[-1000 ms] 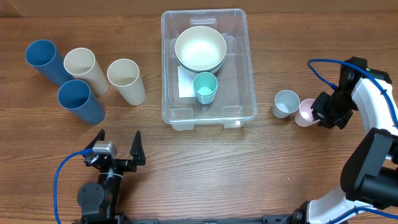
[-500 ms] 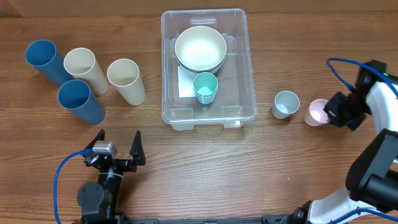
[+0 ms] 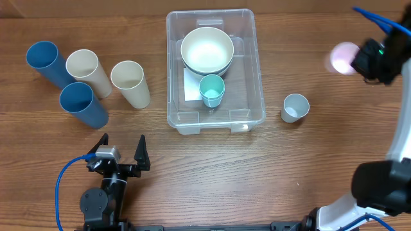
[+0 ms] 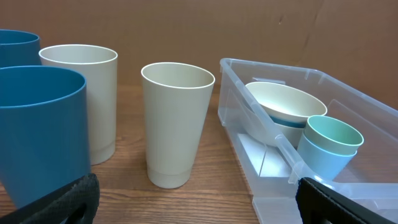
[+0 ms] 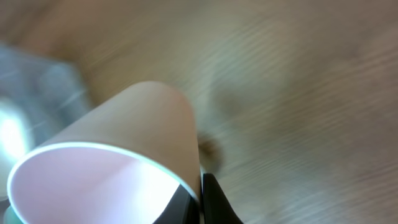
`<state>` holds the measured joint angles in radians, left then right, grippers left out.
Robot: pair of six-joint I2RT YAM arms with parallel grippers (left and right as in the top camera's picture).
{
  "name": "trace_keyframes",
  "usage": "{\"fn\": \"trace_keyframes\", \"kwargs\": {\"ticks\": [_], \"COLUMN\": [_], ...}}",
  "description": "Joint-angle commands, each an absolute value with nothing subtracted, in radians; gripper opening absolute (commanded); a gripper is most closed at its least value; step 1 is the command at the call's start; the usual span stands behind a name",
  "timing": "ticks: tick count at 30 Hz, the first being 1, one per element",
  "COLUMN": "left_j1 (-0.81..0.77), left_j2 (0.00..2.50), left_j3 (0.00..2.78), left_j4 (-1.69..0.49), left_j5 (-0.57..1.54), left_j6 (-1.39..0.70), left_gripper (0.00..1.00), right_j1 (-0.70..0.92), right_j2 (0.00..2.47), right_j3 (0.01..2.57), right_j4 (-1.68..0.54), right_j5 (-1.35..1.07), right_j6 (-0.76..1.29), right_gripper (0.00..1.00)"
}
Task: Pack container
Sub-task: 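Grasp the pink cup and carry it over the stacked cups, then lower the pink cup onto the mint cup and open the right gripper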
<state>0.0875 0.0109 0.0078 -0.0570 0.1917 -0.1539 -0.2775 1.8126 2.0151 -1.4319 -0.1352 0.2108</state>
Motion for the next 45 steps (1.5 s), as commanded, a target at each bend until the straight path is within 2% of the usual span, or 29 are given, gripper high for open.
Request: {"fn": "trace_keyframes", "kwargs": {"ticks": [1,8,15,25,45], "left_j1": [0.098,0.098,0.098,0.098,0.098], "left_j2": [0.004,0.004,0.004,0.004,0.004], "left_j3": [0.005,0.005,0.005,0.005,0.005], "left_j4": [-0.056,-0.056,-0.056,-0.056,-0.056], "left_j5": [0.203,0.203,0.203,0.203,0.203], "left_j6": [-0.161,-0.161,-0.161,-0.161,-0.161], "left_gripper": [1.0,1.0,1.0,1.0,1.0], "right_j1": [-0.093,0.262,0.425,0.451,0.451], "right_j2": [1.795,1.797,1.797,1.797,1.798], "right_j3": [2.159,2.158,2.062,1.775,1.702], "right_j4": [-1.464,-1.465,-1.406,-1.2,-1.055], "right_j5": [-0.159,-0.096,-0.076,-0.133,-0.124], "right_j6": [0.152,0.176,0.195,0.208,0.21], "right_gripper": [0.04,0.04,0.04,0.04,0.04]}}
